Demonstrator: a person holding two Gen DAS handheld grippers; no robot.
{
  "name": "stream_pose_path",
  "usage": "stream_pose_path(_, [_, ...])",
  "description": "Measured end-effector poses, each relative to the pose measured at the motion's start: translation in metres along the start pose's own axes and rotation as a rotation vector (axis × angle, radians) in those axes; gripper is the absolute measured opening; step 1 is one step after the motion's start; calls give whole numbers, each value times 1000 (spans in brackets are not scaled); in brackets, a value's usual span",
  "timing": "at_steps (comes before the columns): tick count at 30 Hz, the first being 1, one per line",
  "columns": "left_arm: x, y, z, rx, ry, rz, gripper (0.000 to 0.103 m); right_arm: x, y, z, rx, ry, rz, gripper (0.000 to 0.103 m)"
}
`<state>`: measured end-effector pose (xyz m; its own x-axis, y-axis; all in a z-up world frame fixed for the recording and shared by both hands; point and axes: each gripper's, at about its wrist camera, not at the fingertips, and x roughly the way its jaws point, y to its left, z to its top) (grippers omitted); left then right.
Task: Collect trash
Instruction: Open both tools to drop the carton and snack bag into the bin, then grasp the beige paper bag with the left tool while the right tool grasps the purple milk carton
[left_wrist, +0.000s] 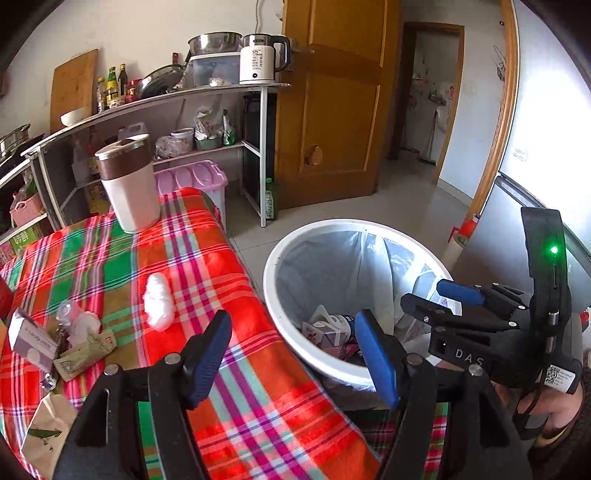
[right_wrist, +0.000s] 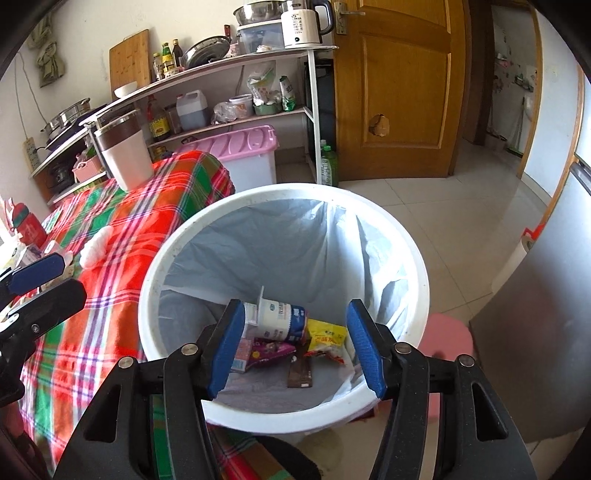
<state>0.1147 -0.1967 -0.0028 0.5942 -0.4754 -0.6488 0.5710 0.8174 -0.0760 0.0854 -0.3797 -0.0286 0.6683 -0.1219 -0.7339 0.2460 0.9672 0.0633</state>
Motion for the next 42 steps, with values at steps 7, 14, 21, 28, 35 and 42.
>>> stream_pose_path(7, [-29,27,-13,-39,-30,39,72,-19,27,-1,-29,-36,49,58])
stream_pose_path(14, [-57,62,-33,-80,-56,120,74,-28,59,-4,-62,-49,110,58])
stream_pose_path(21, [-80,105,-53,-127,-61,207,77,-28,93,-8,-103,-48,167,58])
stream_pose_path(28, [-96,148,-73,-193,-47,268,79,-22,127,-11,-150,-38,205,58])
stream_pose_path(35, [-88,177,-94,-229,12,280,81,-14,154,-12,-186,-17,232,59])
stream_pose_path(42, [-66,190,-101,-248,73,226,81,-9,171,-13,-205,-1,236,59])
